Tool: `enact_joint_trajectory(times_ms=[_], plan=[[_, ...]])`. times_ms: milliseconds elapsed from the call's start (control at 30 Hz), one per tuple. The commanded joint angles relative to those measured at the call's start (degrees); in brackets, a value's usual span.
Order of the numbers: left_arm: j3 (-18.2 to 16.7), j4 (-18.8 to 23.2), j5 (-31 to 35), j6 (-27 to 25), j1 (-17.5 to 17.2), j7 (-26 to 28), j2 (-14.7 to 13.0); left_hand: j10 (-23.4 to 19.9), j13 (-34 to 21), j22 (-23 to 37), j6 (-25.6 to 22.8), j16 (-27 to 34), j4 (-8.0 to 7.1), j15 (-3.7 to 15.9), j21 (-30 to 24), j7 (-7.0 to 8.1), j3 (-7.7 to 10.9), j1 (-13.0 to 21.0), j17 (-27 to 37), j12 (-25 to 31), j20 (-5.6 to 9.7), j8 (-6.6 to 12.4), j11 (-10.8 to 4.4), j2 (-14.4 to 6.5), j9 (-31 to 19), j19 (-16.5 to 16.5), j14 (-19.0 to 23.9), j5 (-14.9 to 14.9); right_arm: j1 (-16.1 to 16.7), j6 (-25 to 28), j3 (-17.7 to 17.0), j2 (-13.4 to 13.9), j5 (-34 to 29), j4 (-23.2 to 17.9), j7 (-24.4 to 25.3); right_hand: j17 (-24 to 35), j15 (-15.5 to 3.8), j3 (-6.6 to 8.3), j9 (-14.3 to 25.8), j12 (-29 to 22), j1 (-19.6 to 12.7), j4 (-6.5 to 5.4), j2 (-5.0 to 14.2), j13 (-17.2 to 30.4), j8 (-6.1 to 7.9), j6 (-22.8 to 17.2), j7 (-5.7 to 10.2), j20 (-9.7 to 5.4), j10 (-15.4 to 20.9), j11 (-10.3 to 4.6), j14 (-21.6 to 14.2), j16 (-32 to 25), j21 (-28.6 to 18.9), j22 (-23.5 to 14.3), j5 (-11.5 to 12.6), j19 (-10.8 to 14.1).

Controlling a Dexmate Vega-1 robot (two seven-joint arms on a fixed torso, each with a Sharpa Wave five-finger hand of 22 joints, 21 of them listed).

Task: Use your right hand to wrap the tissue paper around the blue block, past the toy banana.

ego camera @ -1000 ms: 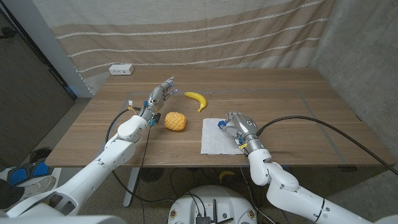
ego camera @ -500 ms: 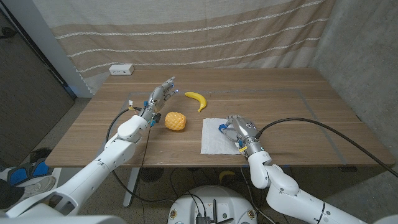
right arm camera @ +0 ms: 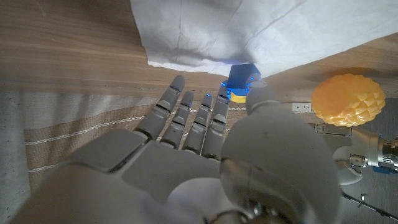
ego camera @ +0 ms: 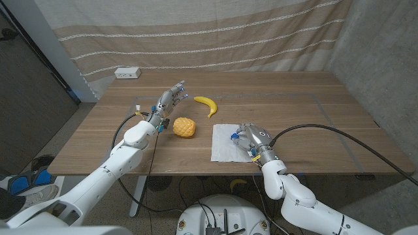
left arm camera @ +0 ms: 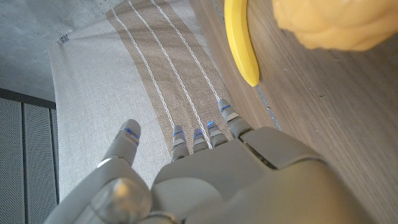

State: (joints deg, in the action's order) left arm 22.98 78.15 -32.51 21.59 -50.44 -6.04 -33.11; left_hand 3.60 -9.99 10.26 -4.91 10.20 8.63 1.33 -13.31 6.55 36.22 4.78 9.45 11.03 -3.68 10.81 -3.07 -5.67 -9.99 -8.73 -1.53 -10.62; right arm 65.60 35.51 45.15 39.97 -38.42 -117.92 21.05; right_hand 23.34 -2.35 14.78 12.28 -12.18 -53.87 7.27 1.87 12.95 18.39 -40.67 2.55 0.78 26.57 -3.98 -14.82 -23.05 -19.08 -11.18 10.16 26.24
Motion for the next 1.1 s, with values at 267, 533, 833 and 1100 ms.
enact_joint_trajectory(times_ms=[267, 533, 833, 1100], plan=[[0.33, 0.35, 0.02, 0.55, -0.1, -0.5, 0.25, -0.43, -0.17, 0.19, -0.31, -0.05, 0.27, -0.15, 0.14, 0.12, 0.21, 0.66, 0.14, -0.08, -0.05, -0.19, -0.27, -0.9, -0.18, -0.4, 0.32, 0.16, 4.13, -1.14, -4.24, 0.68, 4.15, -2.45, 4.41, 0.36, -5.16, 0.86, -0.33, 0.15, 0.09, 0.46, 2.69, 0.31, -1.81, 2.47, -0.11, 0.09, -1.18, 0.38, 0.34, 0.36, 0.22, -0.05, 0.96, -0.35], [0.54, 0.56, 0.14, 0.68, -0.11, -0.77, 0.28, -0.46, -0.17, 0.19, -0.43, -0.03, 0.26, -0.12, 0.2, 0.15, 0.19, 0.64, 0.14, -0.07, -0.03, -0.15, -0.25, -0.85, -0.18, -0.49, 0.44, 0.17, 4.85, 1.95, -4.55, -3.41, 1.72, 0.51, 12.42, 0.73, -6.65, 2.18, -0.46, 0.04, -2.14, 1.54, 4.79, 0.35, -2.32, 2.7, 1.41, -1.27, -1.4, -1.25, -0.27, -0.12, -0.14, -0.08, 1.7, 0.3], [0.35, 1.63, 0.34, 0.57, -0.52, -0.2, -0.03, -0.47, -0.17, 0.2, -0.42, -0.03, 0.25, -0.12, 0.27, 0.18, 0.18, 0.63, 0.15, -0.07, -0.05, -0.16, -0.26, -0.82, -0.19, -0.52, 0.49, 0.17, 3.3, 5.91, -4.07, -6.11, 1.16, 3.48, 15.07, 0.8, -5.58, 1.26, -0.5, 0.27, -0.68, 1.03, 3.95, 0.38, -2.77, 3.24, 1.1, -0.44, -2.33, -0.65, 0.23, 0.13, -0.21, -0.1, 1.4, 0.27], [0.22, 2.79, 0.71, 0.46, -1.2, 0.63, -0.31, -0.47, -0.17, 0.2, -0.45, -0.04, 0.25, -0.09, 0.34, 0.12, 0.19, 0.63, 0.15, -0.08, -0.13, -0.15, -0.28, -0.82, -0.19, -0.54, 0.52, 0.17, 1.57, 7.78, -3.51, -6.62, 2.49, 5.44, 14.54, 0.8, -4.6, 0.19, -0.51, 0.38, 1.27, 0.38, 3.1, 0.4, -3.04, 3.36, 0.67, 0.16, -3.01, -0.45, 0.8, 0.5, -0.1, -0.09, 0.86, -0.13]])
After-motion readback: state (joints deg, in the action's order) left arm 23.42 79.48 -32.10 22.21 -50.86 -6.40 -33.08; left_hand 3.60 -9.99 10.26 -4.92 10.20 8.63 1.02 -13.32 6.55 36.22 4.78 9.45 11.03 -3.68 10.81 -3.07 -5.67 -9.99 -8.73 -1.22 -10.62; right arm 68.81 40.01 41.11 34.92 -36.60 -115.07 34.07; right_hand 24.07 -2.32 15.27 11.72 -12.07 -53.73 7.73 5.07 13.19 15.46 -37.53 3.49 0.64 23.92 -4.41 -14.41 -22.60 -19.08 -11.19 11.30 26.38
